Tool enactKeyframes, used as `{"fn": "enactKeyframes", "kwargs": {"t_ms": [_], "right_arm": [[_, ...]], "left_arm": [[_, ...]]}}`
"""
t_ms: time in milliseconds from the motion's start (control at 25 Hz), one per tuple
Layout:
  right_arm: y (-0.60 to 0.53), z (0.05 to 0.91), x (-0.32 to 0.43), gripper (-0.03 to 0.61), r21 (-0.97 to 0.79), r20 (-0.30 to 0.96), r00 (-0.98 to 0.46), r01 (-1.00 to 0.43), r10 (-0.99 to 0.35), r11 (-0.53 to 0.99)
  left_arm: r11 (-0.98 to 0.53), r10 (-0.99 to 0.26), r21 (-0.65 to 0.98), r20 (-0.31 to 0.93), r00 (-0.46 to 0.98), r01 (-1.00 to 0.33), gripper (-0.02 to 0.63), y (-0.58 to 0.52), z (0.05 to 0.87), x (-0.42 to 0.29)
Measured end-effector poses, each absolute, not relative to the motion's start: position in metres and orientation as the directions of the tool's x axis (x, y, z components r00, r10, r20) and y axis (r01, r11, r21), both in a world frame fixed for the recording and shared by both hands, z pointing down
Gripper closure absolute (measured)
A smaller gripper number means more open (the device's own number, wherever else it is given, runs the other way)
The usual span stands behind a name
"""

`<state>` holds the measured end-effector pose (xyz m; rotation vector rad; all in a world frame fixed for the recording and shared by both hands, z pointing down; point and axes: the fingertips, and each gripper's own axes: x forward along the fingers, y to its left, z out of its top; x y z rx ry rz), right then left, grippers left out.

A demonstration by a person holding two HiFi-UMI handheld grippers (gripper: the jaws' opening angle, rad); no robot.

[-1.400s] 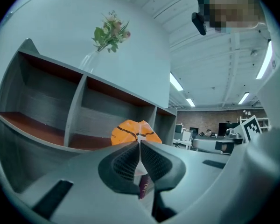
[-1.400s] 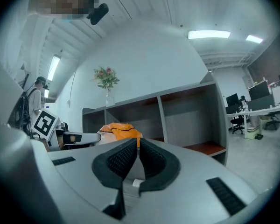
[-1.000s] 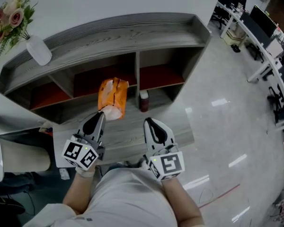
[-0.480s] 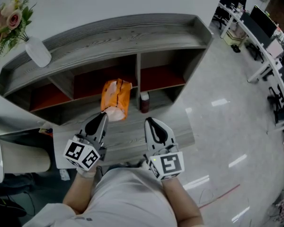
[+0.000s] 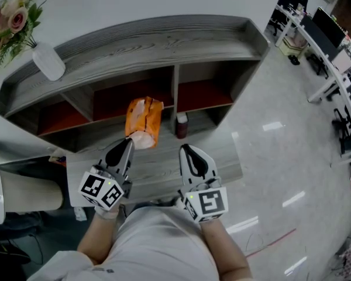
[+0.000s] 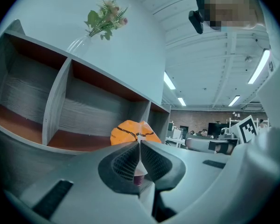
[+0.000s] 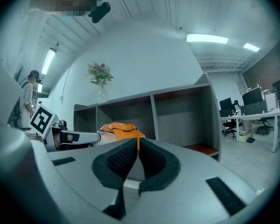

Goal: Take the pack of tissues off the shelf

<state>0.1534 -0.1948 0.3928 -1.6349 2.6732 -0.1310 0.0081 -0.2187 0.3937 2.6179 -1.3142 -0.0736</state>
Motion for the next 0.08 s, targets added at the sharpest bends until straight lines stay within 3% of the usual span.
{"fn": "enactKeyframes", "kwargs": {"t_ms": [80], "right_arm": [[-0.1951,0.3946,0.1514,0.552,-0.074,0.042,-0.459,-0.887,-0.887,0.455]], "left_arm": [[-0.577,-0.8,0.211,0.051,0.598,-0.789,0.588,-0.2198,0.3956,0.0063]]}}
